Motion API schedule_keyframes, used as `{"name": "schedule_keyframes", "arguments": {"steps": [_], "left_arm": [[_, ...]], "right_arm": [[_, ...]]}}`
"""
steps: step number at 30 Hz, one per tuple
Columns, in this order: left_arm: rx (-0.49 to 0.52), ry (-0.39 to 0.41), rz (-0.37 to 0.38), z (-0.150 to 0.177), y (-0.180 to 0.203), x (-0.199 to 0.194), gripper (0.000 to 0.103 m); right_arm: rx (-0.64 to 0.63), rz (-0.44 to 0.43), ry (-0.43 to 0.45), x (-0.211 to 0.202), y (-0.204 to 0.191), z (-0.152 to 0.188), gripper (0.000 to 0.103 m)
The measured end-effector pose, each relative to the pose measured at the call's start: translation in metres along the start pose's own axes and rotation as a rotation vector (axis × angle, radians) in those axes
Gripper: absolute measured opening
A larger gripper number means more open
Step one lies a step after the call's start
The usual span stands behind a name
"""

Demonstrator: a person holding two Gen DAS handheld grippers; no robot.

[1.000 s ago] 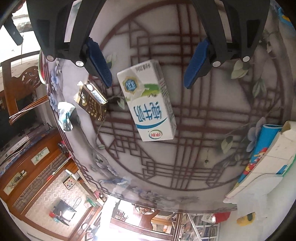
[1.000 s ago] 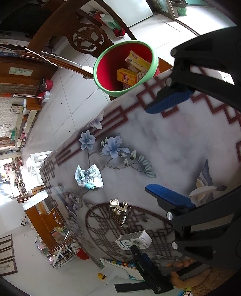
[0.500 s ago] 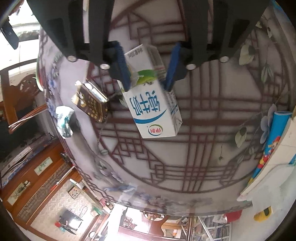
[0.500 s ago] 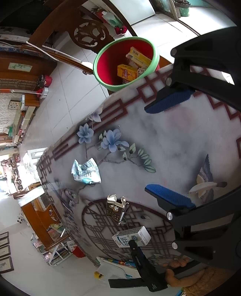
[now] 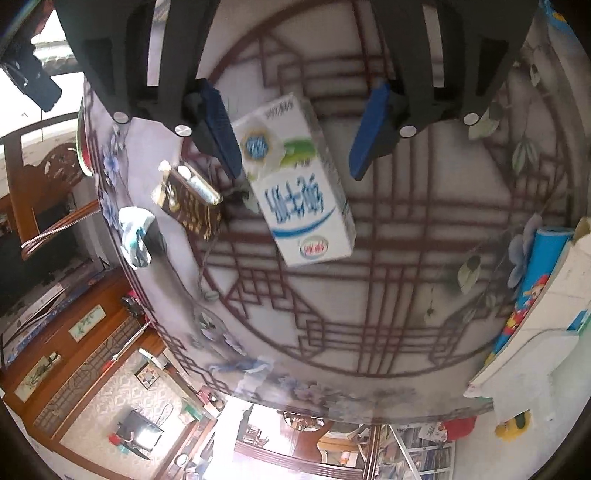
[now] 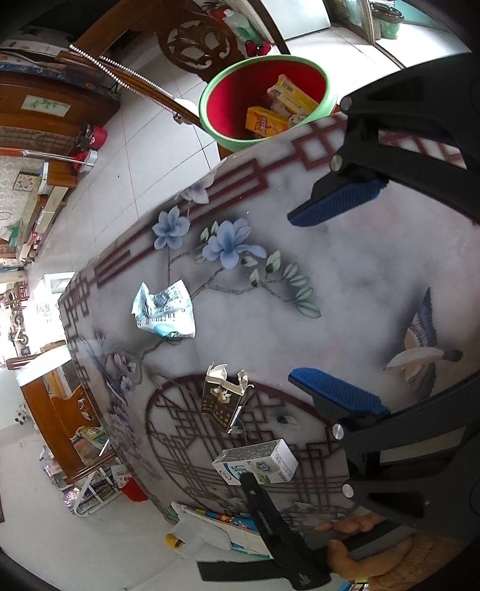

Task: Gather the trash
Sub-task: 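Grasp the white milk carton with left tool while right tool approaches the blue-white wrapper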

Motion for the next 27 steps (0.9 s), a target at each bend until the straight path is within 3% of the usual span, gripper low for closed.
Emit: {"name": "schedule_keyframes", "arguments": {"steps": [6,14,17,27], "left_arm": [[0.035,-0.034,-0.064,-0.012,0.006,0.028,0.058],[0.045,-0.045,-0.009,-0.007,0.002,0.025,0.057],[0.022,-0.069,0.014,0.004,-0.004,0.017,0.056],[-0.005,-0.065,-0.040,0.026,-0.027,-0.001,0.058]], "right_arm": [[-0.020,0.002,-0.007,0.007,-0.008,-0.007,0.078],[-0.013,-0.020,-0.040,0.030,-0.012,-0.021,0.079],[-0.007,-0.038,-0.039,0.041,-0.015,-0.035,0.079],[0.064,-0.060,-0.027,0.089,-0.012,-0.102,0.079]]}}
Point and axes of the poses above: each gripper's, at about its wrist camera, not at the fingertips, and x roughly the way its jaws point, y to its right, z to its underside, the point moved 9 cm from there along x, roughly the way its jaws point, and after that the axes turned 2 degrees about -x, right-handed, at the moved point
